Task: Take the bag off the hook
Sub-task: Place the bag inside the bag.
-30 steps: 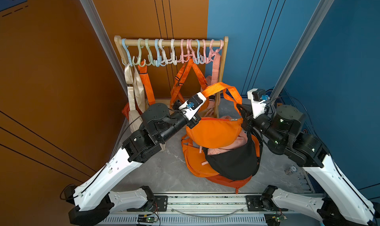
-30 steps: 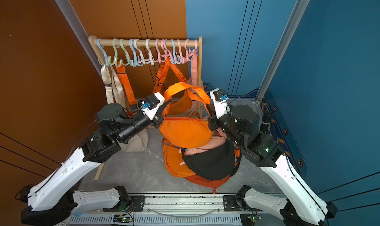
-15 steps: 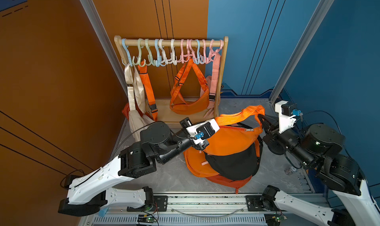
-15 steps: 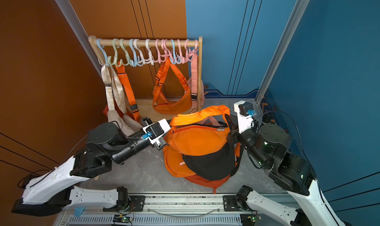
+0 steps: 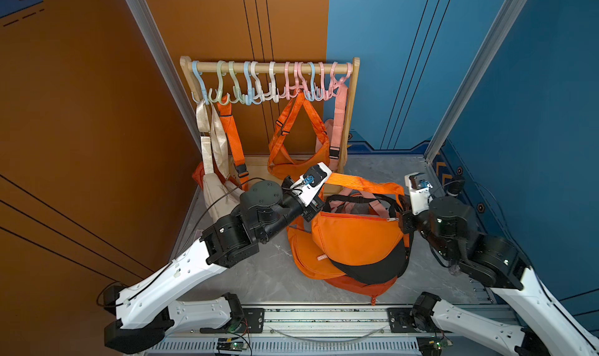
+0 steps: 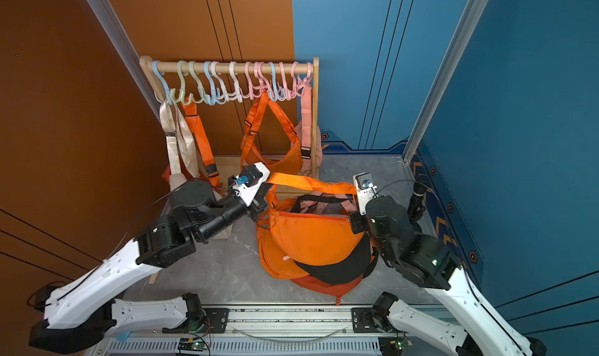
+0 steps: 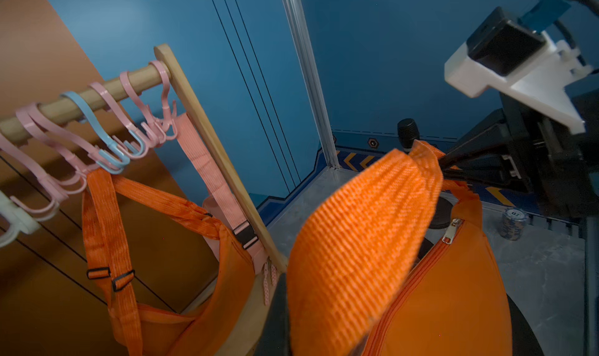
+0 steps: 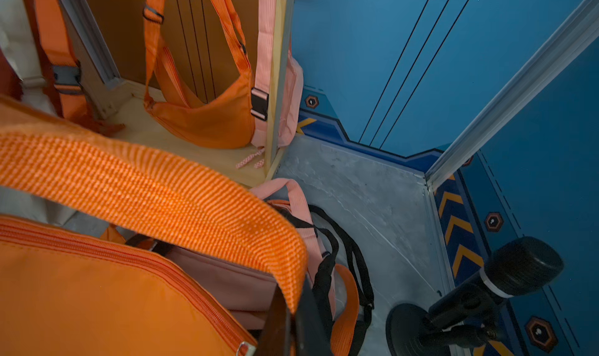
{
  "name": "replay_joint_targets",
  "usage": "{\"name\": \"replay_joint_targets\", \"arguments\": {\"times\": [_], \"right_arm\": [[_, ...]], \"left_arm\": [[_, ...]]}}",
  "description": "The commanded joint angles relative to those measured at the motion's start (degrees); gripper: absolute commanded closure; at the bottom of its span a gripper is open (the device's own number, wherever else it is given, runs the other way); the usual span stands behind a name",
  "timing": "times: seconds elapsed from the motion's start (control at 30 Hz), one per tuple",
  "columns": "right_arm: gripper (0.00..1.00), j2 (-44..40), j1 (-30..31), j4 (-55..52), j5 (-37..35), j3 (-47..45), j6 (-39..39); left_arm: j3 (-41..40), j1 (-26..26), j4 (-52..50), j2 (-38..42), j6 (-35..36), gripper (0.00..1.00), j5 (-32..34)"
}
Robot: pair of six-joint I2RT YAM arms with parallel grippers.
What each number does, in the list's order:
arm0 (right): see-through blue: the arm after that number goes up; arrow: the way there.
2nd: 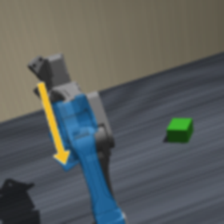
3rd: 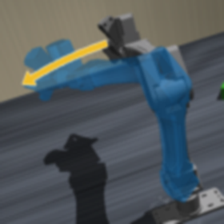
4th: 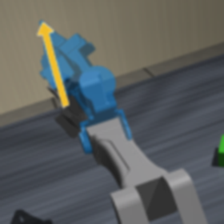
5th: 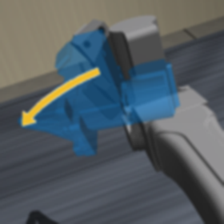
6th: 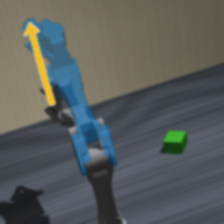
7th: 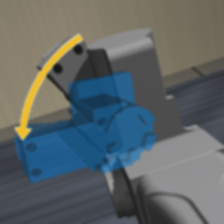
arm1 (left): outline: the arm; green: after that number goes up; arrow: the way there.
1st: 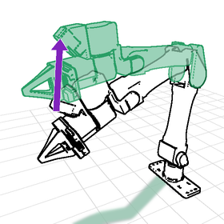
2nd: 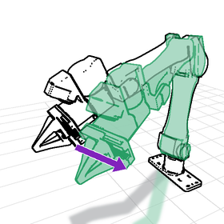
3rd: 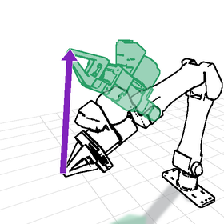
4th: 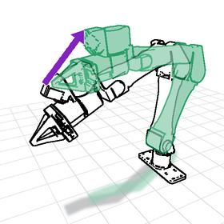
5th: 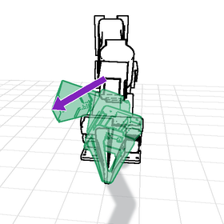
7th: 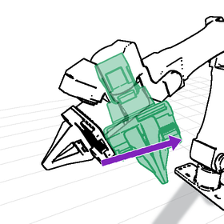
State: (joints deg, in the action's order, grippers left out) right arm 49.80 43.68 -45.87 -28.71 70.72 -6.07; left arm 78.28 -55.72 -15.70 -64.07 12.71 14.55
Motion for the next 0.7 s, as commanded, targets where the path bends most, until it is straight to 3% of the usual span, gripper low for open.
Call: {"name": "replay_joint_targets", "arguments": {"times": [0.0, 0.2, 0.67], "right_arm": [[1.0, 2.6, -4.7, 4.6, 1.1, -4.3, -4.7], [1.0, 6.7, -11.8, 12.9, 6.1, -10.1, -8.4], [1.0, 15.3, -26.6, 30.8, 20.7, -20.5, -15.8]], "left_arm": [[-4.6, 4.9, 3.9, -2.6, -10.0, 1.0, -6.9], [-8.3, 9.4, 9.2, -8.3, -12.9, 1.0, -9.3], [-6.7, 13.2, 14.6, -22.3, -14.3, 1.0, -13.7]]}}
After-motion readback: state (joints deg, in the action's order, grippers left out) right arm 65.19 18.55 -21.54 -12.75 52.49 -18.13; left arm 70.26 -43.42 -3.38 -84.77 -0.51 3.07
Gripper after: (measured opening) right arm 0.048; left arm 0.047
